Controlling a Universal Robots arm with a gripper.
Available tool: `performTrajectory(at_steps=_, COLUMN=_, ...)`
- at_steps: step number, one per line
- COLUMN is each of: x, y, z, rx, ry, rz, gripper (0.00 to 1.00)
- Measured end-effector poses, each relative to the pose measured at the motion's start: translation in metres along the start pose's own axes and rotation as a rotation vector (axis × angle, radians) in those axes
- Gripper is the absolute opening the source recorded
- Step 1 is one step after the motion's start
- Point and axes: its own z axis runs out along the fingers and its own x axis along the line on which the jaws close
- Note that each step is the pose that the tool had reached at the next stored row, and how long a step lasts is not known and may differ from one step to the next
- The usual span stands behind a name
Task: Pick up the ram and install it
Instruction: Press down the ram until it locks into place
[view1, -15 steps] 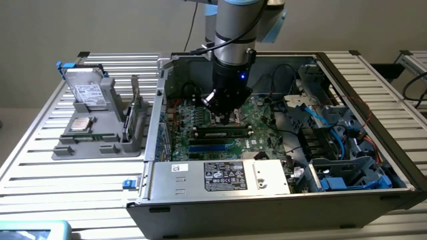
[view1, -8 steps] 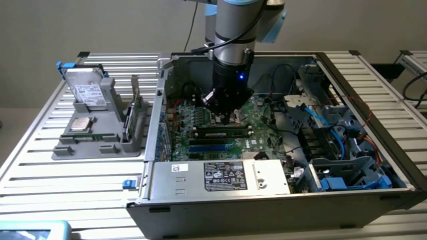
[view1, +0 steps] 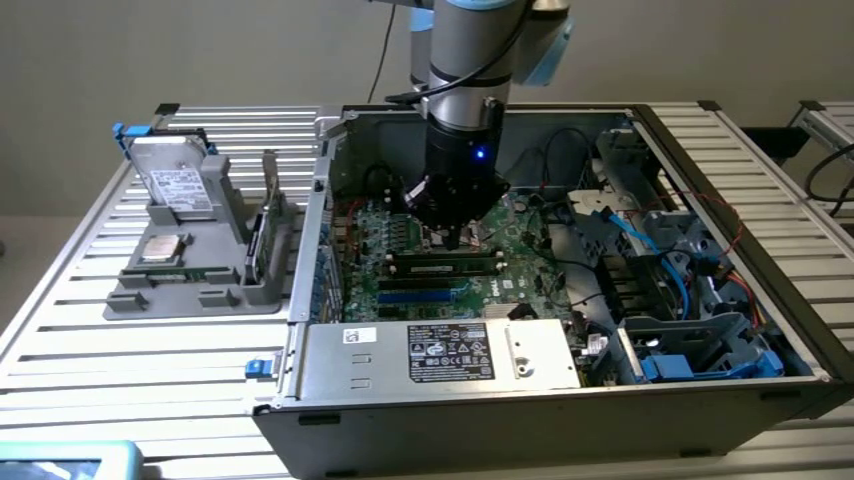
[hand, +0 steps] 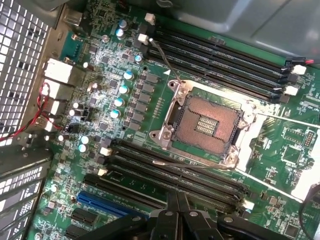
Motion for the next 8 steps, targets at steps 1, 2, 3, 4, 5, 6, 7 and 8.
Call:
performTrajectory(at_steps=1, x=0.0000, y=0.0000, z=0.0000, rx=0.0006, ry=-0.0001, rz=0.011, gripper=0.11)
performTrajectory(at_steps=2, x=0.0000, y=0.0000, z=0.0000, rx=0.0014, ry=0.0000, rz=0.021, gripper=0.11)
performTrajectory(at_steps=3, x=0.0000, y=0.0000, z=0.0000, rx=0.0023, ry=0.0001, rz=0.032, gripper=0.11)
performTrajectory(at_steps=4, x=0.0000, y=0.0000, z=0.0000, rx=0.0031, ry=0.0001, rz=0.043, gripper=0.11)
performTrajectory(at_steps=5, x=0.0000, y=0.0000, z=0.0000, rx=0.0039, ry=0.0001, rz=0.053, gripper=0.11)
performTrajectory(at_steps=6, x=0.0000, y=0.0000, z=0.0000, rx=0.0048, ry=0.0002, rz=0.064, gripper=0.11)
performTrajectory(at_steps=7, x=0.0000, y=0.0000, z=0.0000, rx=0.0056, ry=0.0003, rz=0.074, gripper=0.11)
performTrajectory(at_steps=8, x=0.0000, y=0.0000, z=0.0000, rx=0.0064, ry=0.0004, rz=0.085, gripper=0.11)
